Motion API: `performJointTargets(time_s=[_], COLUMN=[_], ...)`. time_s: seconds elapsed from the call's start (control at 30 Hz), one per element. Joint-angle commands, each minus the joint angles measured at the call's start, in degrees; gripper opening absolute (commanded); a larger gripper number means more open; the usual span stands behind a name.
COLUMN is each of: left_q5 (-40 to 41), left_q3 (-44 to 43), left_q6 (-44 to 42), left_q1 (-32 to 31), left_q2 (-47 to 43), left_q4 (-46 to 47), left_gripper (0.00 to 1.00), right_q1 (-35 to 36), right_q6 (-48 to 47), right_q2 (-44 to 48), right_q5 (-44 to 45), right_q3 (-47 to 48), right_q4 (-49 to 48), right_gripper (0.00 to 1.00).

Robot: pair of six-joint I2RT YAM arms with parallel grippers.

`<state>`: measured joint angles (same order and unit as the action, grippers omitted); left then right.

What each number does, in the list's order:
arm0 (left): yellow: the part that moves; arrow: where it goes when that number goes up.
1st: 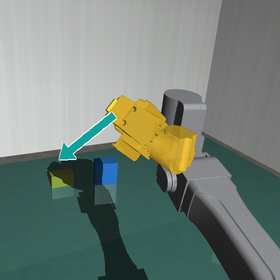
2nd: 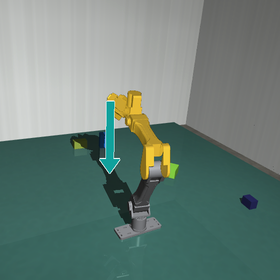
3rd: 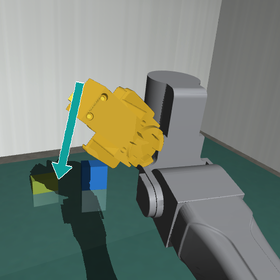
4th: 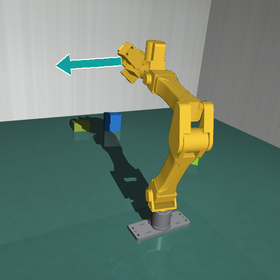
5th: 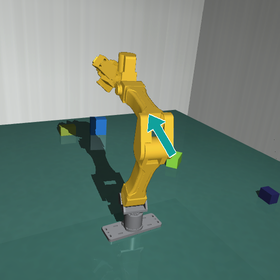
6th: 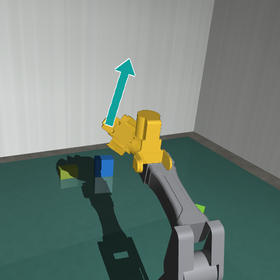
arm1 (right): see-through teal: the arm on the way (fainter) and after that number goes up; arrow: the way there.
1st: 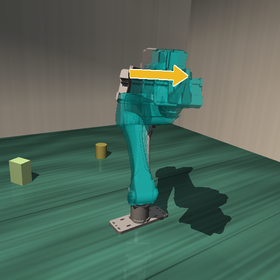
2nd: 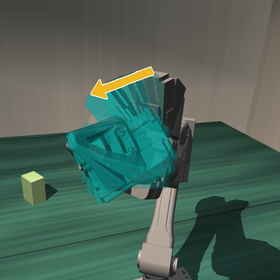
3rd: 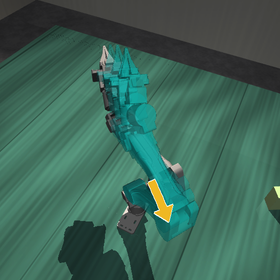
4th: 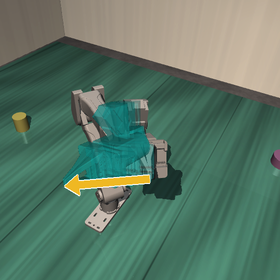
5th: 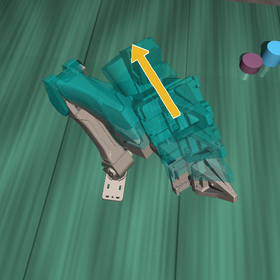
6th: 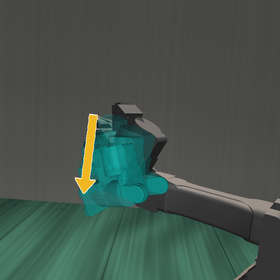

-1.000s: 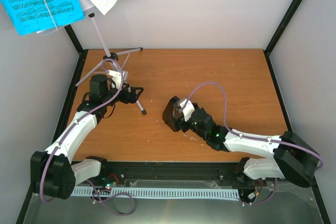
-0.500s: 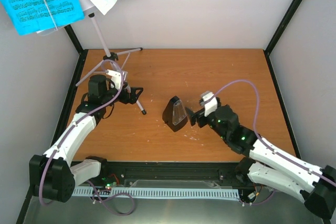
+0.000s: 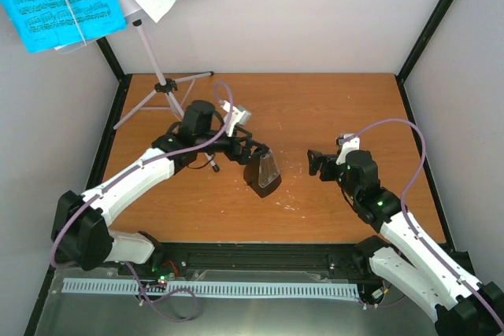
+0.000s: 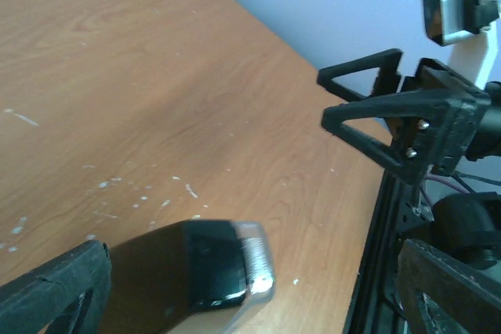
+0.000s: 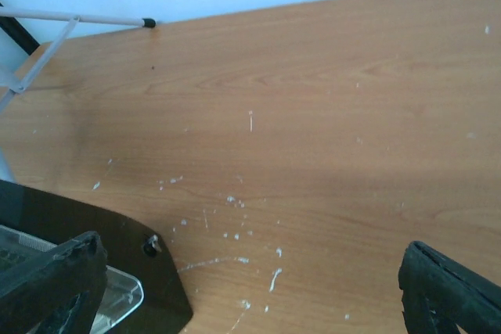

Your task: Pack up the instrument practice props

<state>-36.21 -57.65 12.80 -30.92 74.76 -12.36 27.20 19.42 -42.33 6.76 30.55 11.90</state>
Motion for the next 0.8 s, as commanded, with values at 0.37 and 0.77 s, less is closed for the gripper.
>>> performJointTargets(time_s=[0.37,0.77], left_q5=[15.2,22.7], left_q3=[-8.6,-7.8], left_q6=[-6.5,-11.1], left_q1=[-9.9,-13.9], left_q2=[7.9,7.9], left_q4=[-10.1,-9.1], left_gripper=[0.99,0.94], right_q1=[-2.0,-2.0], right_q6=[5.9,6.4], right_q2=[5.7,5.6], right_q5=[-5.3,-4.8], right_q3=[-5.1,-5.6], right_q4=[0.6,0.4], right_gripper=[1.0,1.0])
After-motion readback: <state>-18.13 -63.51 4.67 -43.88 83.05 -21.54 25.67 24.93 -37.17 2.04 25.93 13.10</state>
